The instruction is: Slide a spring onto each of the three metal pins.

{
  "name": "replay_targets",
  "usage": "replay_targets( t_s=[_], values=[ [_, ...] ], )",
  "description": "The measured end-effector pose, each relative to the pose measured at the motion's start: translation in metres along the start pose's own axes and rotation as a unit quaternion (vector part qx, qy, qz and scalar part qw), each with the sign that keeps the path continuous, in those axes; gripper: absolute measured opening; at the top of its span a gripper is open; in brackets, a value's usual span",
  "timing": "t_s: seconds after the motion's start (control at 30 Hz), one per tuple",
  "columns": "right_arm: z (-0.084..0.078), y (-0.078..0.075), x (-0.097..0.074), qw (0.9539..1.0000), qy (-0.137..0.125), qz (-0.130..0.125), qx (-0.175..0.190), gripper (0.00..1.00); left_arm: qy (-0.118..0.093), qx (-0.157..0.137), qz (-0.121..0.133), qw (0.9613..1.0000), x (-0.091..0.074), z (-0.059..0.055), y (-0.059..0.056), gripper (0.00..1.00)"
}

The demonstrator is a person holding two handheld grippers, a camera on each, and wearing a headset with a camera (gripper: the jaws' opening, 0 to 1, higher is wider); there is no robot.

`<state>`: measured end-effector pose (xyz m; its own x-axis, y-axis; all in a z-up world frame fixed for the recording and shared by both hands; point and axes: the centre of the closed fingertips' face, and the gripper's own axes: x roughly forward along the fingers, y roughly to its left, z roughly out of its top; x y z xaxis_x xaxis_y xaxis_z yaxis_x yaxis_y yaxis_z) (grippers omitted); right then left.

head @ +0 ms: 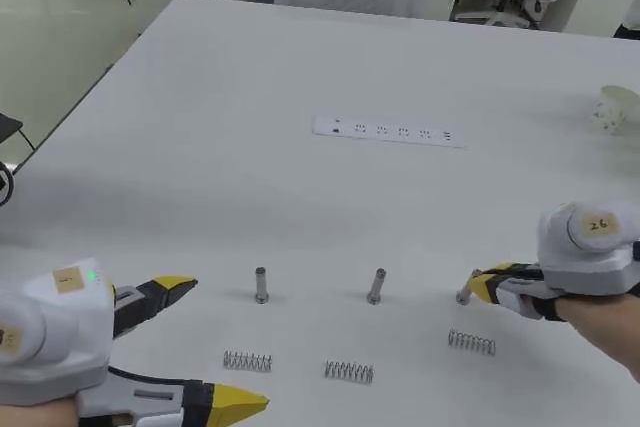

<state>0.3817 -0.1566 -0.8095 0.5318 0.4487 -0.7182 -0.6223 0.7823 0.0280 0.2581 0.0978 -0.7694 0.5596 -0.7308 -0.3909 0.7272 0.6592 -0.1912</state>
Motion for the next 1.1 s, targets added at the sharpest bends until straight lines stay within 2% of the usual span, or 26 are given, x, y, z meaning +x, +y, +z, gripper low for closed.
replay_targets(
  t_s=[0.6,1.0,1.1],
  values=[
    [-0.007,0.008,-0.004,0.9999,0.01,0.012,-0.001,0.06,-0.006,0.002,-0.003,1.0,-0.001,0.003,-0.002,0.96],
    [-0.01,0.01,-0.006,0.9999,0.008,0.014,0.001,0.21,-0.007,0.001,-0.001,1.0,-0.003,0.002,-0.003,0.97],
    [-0.011,0.011,-0.009,0.9999,0.008,0.015,-0.004,0.21,-0.008,0.001,-0.001,1.0,-0.004,0.002,-0.004,0.97]
  ],
)
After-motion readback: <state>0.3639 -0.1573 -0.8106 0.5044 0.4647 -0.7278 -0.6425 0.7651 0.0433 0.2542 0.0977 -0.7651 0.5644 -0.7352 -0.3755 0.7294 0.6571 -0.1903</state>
